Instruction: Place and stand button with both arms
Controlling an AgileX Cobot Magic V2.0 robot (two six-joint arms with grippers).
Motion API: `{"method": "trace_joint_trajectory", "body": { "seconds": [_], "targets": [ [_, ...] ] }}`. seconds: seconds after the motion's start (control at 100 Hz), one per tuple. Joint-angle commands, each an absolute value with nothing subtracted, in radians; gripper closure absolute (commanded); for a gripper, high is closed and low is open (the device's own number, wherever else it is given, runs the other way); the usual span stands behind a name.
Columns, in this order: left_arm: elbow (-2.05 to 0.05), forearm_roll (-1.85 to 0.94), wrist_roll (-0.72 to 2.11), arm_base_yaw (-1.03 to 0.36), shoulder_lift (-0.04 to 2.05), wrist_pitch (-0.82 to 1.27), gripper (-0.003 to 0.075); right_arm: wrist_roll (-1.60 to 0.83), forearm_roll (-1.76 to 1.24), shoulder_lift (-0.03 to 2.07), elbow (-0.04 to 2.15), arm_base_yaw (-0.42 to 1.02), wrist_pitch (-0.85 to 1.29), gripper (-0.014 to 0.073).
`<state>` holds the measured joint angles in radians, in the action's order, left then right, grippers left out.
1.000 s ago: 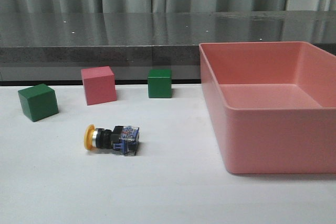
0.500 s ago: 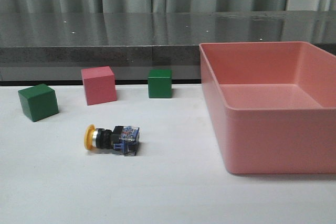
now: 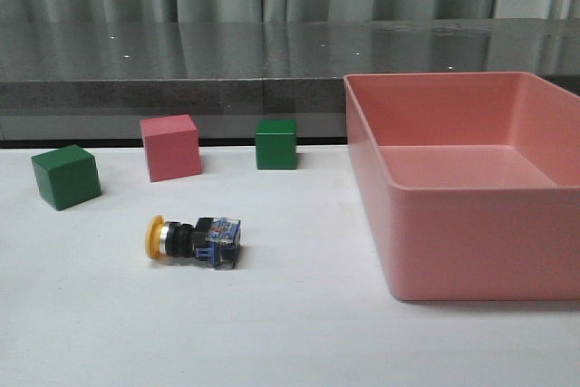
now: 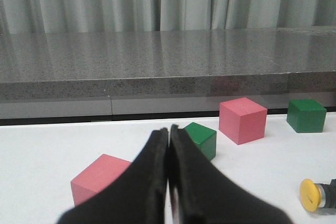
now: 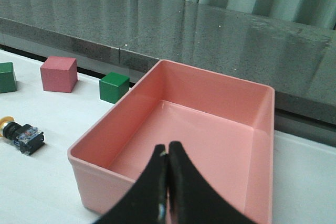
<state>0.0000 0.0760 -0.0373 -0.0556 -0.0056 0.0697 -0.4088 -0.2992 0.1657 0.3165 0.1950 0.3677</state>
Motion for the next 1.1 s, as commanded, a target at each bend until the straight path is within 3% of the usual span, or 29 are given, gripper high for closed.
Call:
{"method": "trace_joint_trajectory", "body": {
  "seconds": [0.0, 0.34, 0.56, 0.69, 0.83, 1.09],
  "targets": [
    [0.044, 0.069, -0.049, -0.051, -0.035, -0.011, 0.074, -0.412, -0.312, 0.173, 0.343, 0.188, 0.299, 0.0655],
    [0.044, 0.069, -0.049, -0.051, -0.035, -0.021, 0.074, -0.412, -0.312, 0.173, 0.343, 0.188, 0.299, 0.0655],
    [0.03, -0.052, -0.108, -0.051, -0.035, -0.168, 0.074, -0.412, -0.312, 0.173, 0.343, 0.188, 0.299, 0.0655],
    [-0.056, -0.102, -0.109, -0.051, 0.007, 0.029, 0.074, -0.412, -0.312, 0.173, 0.343, 0.188, 0.299, 0.0655],
    [-0.209, -0.108, -0.109, -0.053, 0.174, 0.202, 0.074, -0.412, -0.312, 0.173, 0.343, 0.188, 0.299, 0.0655],
    [-0.572, -0.125, -0.03, -0.107, 0.698, 0.478, 0.074, -0.412, -0.312, 0.173, 0.343, 0.188, 0.299, 0.0655]
  ]
}}
